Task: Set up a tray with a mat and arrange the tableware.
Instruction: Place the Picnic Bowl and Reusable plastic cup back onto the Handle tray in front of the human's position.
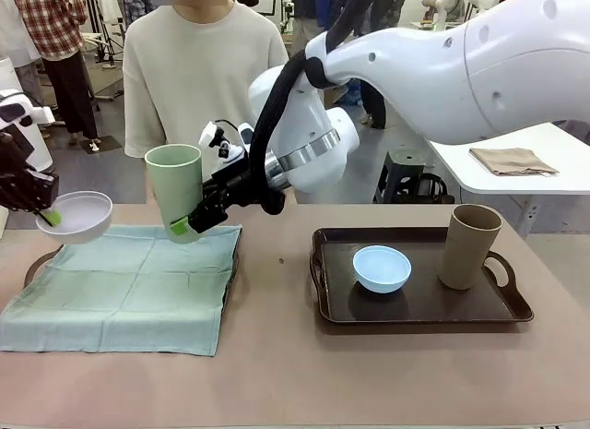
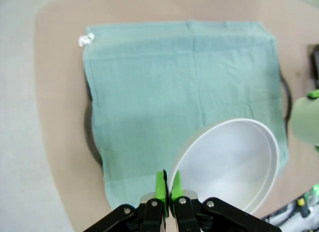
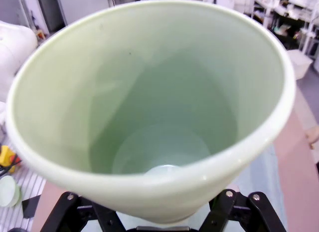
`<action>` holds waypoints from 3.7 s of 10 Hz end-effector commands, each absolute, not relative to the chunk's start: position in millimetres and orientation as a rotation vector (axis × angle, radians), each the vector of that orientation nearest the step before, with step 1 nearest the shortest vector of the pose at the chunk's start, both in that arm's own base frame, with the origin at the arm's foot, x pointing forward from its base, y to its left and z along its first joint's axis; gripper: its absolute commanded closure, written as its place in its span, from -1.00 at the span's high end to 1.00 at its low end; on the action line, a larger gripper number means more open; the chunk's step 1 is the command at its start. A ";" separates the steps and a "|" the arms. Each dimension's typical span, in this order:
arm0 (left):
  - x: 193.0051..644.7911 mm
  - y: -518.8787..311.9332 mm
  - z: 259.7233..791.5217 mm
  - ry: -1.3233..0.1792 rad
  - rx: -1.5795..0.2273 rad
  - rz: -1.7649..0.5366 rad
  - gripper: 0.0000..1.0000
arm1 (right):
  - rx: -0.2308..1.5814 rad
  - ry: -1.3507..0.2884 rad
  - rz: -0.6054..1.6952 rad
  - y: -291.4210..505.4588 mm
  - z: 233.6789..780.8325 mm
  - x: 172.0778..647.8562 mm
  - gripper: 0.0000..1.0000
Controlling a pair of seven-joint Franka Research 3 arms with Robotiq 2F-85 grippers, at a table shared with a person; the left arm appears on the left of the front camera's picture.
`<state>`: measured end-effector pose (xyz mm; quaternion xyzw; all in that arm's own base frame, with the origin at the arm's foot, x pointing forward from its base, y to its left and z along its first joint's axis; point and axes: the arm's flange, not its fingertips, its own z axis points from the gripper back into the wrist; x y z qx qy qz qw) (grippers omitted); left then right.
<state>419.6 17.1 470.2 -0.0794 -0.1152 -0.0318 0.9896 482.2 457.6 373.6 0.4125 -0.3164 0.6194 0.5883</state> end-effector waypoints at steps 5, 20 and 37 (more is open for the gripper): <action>429.0 16.7 455.1 -0.222 -0.172 -0.047 -0.91 | 0.962 -0.714 1.431 456.0 358.2 484.6 0.59; 480.5 -14.2 360.9 -0.204 -0.146 -0.065 -0.91 | 1.060 -0.680 1.516 488.8 259.4 533.8 0.59; 429.9 -11.0 429.9 -0.250 -0.110 -0.200 1.00 | 0.614 -0.394 1.343 435.1 358.8 459.5 1.00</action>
